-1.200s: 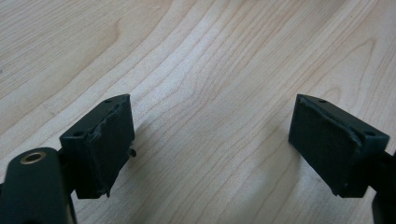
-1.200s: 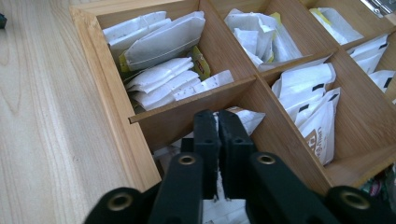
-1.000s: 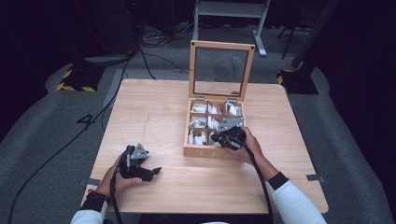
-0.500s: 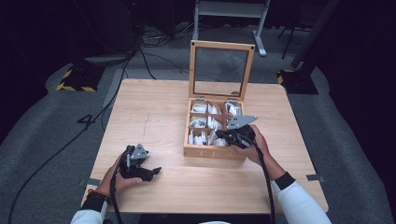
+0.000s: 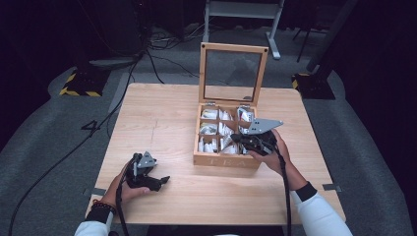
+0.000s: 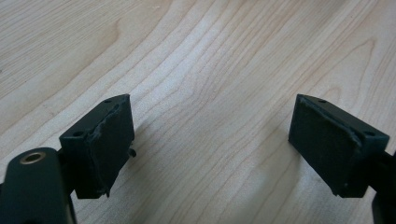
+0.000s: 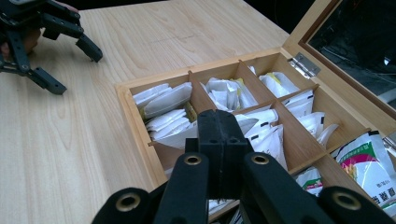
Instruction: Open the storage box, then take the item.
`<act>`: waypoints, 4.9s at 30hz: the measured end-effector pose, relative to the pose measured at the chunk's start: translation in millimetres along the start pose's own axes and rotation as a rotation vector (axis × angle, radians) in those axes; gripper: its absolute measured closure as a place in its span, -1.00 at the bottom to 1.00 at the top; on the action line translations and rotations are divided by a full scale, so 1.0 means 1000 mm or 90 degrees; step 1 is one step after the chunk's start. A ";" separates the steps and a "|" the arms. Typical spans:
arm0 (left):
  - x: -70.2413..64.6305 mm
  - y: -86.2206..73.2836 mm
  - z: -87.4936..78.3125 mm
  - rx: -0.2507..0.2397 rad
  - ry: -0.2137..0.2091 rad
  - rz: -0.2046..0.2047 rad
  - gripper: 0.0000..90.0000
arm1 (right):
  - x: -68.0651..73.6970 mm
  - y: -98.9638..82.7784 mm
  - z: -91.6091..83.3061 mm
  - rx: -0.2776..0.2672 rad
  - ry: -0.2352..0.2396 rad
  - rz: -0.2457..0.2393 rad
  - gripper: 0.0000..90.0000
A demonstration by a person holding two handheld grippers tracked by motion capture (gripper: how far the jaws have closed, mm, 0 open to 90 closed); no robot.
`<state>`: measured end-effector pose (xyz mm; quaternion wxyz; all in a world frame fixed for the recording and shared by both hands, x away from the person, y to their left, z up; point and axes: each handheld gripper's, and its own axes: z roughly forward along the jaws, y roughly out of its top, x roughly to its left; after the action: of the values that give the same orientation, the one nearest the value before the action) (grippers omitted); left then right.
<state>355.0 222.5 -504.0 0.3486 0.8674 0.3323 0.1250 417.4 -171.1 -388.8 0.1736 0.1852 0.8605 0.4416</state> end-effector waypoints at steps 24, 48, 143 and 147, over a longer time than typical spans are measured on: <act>0.000 0.000 0.000 0.000 0.000 -0.001 -0.68 | 0.006 -0.001 -0.040 -0.053 0.025 -0.005 1.00; 0.000 0.000 0.000 0.000 0.000 -0.001 -0.68 | 0.054 -0.036 -0.031 0.006 0.130 -0.053 1.00; 0.100 0.245 0.070 -0.069 0.064 -0.069 -0.53 | -0.175 -0.004 0.007 0.007 -0.153 0.196 -0.28; 0.105 0.250 0.078 -0.063 0.064 -0.080 -0.52 | -0.181 -0.004 0.016 -0.003 -0.143 0.219 -0.28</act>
<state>590.6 117.3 -390.7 0.3811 0.8193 0.3966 0.1622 581.7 -248.0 -376.5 0.1911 0.3769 0.7907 0.4430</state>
